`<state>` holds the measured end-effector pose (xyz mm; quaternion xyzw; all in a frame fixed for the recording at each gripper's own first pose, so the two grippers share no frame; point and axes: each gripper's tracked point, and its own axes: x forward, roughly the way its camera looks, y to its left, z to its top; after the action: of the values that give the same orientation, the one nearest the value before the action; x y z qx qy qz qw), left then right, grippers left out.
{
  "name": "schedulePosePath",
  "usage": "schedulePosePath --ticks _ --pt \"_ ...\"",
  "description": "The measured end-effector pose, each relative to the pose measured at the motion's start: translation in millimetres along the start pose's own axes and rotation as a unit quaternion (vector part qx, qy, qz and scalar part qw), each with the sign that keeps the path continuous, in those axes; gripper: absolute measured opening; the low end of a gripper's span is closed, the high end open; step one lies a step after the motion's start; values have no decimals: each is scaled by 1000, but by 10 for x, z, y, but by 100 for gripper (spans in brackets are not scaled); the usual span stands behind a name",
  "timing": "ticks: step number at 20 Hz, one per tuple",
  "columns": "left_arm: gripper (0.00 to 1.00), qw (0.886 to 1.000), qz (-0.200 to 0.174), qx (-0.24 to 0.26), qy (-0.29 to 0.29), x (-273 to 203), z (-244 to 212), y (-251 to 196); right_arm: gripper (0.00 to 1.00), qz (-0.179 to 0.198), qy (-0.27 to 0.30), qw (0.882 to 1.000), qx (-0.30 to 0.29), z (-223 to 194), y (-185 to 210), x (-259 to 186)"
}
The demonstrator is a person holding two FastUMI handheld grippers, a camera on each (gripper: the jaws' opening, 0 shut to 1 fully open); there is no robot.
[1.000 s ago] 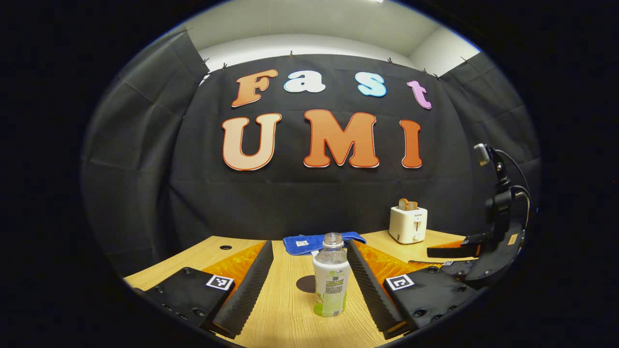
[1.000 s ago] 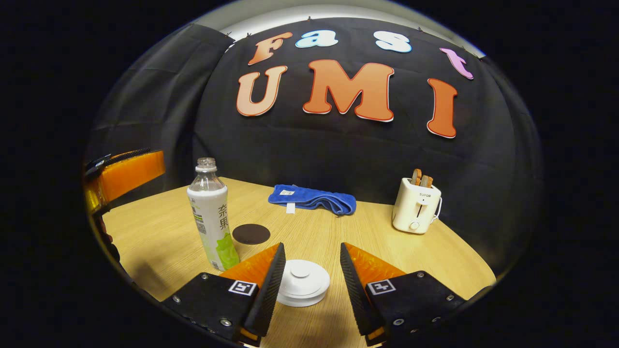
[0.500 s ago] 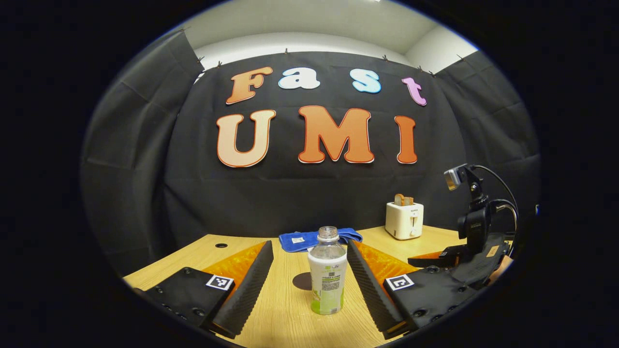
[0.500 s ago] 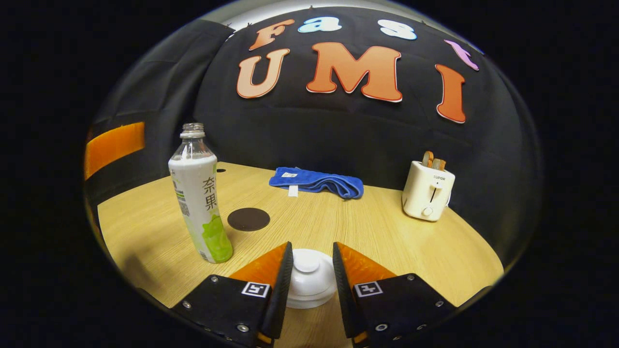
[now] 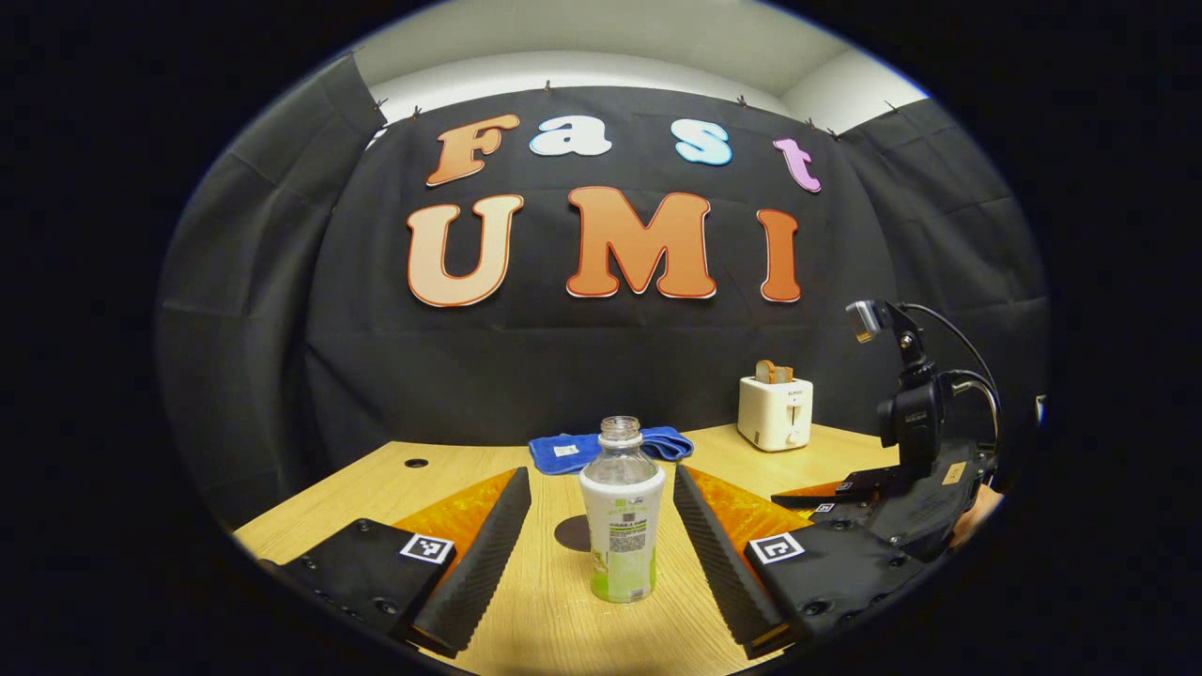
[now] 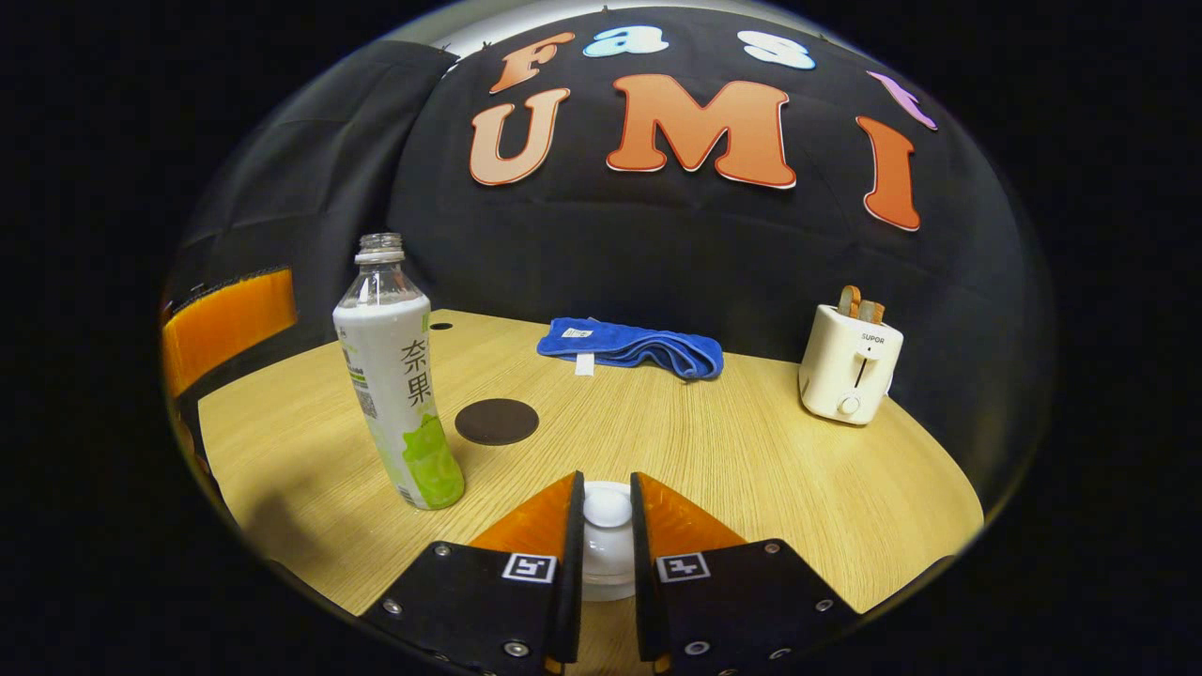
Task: Open the teacup lid with one hand, grasp the water bottle and pour water into the teacup with the other hand; after pouring, place the water bottle on the coaster and then close the teacup lid.
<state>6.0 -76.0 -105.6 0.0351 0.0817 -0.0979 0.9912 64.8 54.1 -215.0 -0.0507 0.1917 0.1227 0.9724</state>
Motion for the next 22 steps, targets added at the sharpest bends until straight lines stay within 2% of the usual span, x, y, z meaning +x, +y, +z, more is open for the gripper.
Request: schedulePosePath --ticks 6,11,12,13,14,15,17,18,22 --pt "98 999 -27 -8 16 128 -197 -142 21 10 -32 999 32 219 -51 -106" --pt "99 999 -29 3 42 262 -480 -155 22 5 -45 998 37 292 -142 -186" --pt "98 998 -35 -1 48 284 -546 -191 22 1 -47 998 37 311 -172 -201" --pt "94 998 -38 -4 53 301 -611 -189 17 -3 -49 998 37 316 -209 -225" --pt "92 998 -36 -4 56 327 -647 -169 17 -7 -51 998 36 333 -242 -242" --pt "92 998 -33 0 57 349 -667 -152 22 -9 -54 998 36 344 -265 -247" --pt "92 998 -34 7 54 393 -708 -142 22 -11 -57 998 40 356 -299 -276" --pt "80 998 -36 8 54 407 -726 -141 22 -12 -58 997 41 364 -320 -286" --pt "78 998 -40 15 49 495 -777 -124 22 -17 -64 997 44 372 -396 -312"
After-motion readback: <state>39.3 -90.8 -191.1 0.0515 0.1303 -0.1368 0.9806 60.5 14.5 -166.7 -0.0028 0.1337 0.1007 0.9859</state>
